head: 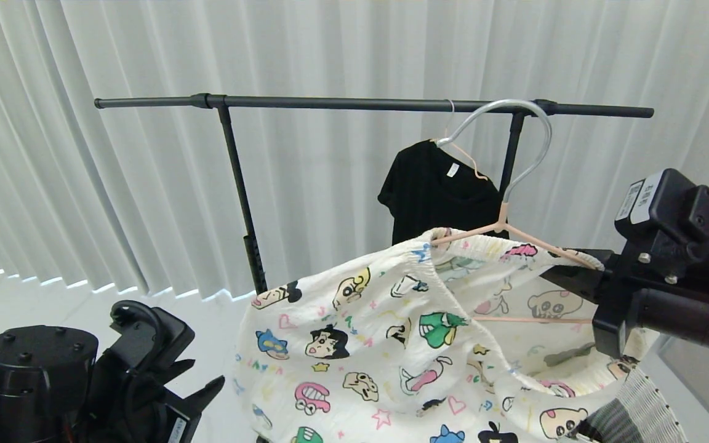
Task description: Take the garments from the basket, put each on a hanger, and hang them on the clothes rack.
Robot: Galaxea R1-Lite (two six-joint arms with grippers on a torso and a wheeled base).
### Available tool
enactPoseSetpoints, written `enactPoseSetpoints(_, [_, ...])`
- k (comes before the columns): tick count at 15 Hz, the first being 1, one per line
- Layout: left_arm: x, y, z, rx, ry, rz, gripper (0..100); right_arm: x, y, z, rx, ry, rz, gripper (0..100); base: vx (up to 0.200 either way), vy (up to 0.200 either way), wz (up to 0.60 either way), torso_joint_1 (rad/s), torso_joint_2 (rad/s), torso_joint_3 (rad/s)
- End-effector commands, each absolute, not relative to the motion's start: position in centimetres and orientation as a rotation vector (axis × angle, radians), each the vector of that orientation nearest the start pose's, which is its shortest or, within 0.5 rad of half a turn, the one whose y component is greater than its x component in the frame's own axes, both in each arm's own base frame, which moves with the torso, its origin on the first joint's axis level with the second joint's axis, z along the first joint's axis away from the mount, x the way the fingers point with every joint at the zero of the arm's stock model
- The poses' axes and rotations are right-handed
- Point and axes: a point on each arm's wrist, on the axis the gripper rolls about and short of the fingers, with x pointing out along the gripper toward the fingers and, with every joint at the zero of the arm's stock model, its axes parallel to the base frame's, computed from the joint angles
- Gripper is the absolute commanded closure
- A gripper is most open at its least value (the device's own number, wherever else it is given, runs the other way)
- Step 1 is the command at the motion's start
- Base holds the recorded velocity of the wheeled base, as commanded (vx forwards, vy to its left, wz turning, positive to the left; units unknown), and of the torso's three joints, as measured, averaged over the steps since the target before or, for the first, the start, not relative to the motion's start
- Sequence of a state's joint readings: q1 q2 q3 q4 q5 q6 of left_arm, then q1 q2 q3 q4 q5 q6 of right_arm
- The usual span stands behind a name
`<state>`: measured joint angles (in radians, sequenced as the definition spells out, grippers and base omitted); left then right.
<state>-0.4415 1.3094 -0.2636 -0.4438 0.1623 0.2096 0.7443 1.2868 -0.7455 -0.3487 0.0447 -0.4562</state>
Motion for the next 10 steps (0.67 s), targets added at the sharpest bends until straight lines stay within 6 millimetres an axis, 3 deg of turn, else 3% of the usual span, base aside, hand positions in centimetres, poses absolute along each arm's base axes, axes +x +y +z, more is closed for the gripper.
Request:
enactPoseSetpoints(1, [14.5, -6.4, 12.0, 0.376, 0.539, -0.33, 0, 15.0, 13.9, 24.3, -0.499, 0.002, 0.818, 100, 0.0, 0.0, 0.0, 0.0, 0.0, 0.0])
enactPoseSetpoints(6, [14.2, -6.1, 13.6, 0.286, 0.464, -0.294, 0, 14.9, 13.2, 24.3, -0.46, 0.034, 0.721, 100, 0.0, 0.0, 0.0, 0.0, 0.0, 0.0])
enactPoseSetpoints(10, [14.7, -4.1, 13.9, 0.269, 0.466, -0.039, 0, 14.6, 12.5, 23.6, -0.441, 0.104, 0.613, 100, 0.0, 0.0, 0.0, 0.0, 0.0, 0.0])
